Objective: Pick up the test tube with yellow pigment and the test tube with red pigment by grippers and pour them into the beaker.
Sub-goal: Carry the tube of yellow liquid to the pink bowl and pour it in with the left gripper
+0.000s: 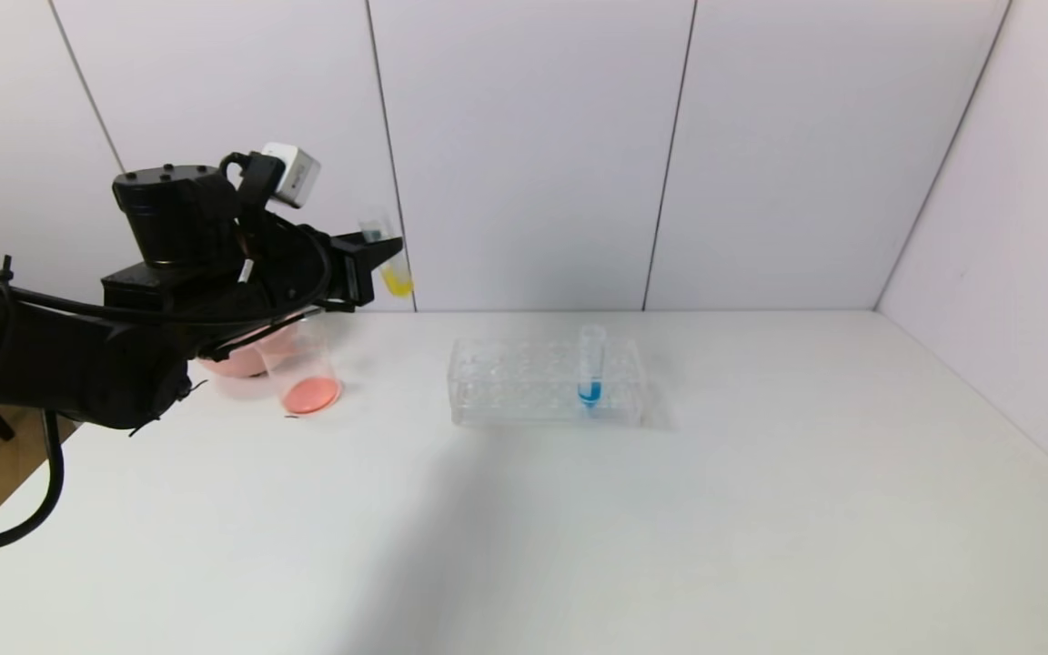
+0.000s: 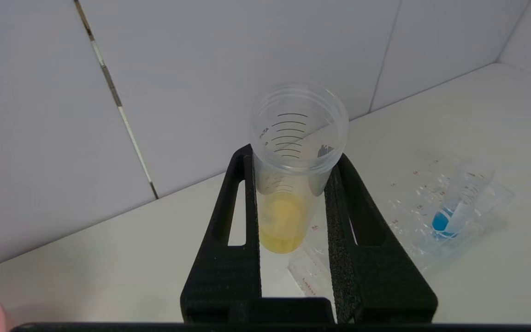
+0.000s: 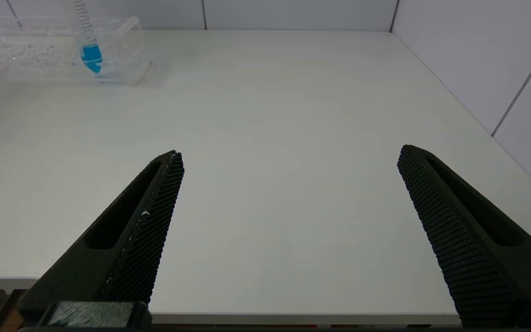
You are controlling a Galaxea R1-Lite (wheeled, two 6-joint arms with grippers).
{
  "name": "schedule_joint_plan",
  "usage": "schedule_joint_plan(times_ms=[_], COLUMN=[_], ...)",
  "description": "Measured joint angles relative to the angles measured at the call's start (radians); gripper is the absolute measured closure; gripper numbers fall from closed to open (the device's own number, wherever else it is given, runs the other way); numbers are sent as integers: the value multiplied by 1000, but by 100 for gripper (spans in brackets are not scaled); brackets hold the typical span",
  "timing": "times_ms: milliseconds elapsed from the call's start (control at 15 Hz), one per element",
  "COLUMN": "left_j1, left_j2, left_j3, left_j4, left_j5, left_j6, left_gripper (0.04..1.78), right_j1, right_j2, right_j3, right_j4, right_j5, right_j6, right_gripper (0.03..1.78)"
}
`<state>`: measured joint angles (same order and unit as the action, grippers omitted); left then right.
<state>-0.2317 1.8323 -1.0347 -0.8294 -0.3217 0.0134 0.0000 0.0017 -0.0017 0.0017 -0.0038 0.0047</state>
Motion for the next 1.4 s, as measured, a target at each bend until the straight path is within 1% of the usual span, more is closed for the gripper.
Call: schedule_joint_plan(times_ms=[733, 1000, 1400], left_j1=[162, 236, 323], left_j2=[-2, -3, -5], left_j3=[-4, -6, 0], left_j4=[19, 30, 56], left_j5=[9, 9, 9], left_j6=[0, 18, 60], left_gripper=[139, 139, 139], right_j1=[0, 0, 0], right_j2=[0, 0, 0], right_j3=[0, 0, 0], right_j4=[0, 0, 0], right_j5=[0, 0, 0], right_j6=[0, 0, 0], right_gripper=[11, 11, 11])
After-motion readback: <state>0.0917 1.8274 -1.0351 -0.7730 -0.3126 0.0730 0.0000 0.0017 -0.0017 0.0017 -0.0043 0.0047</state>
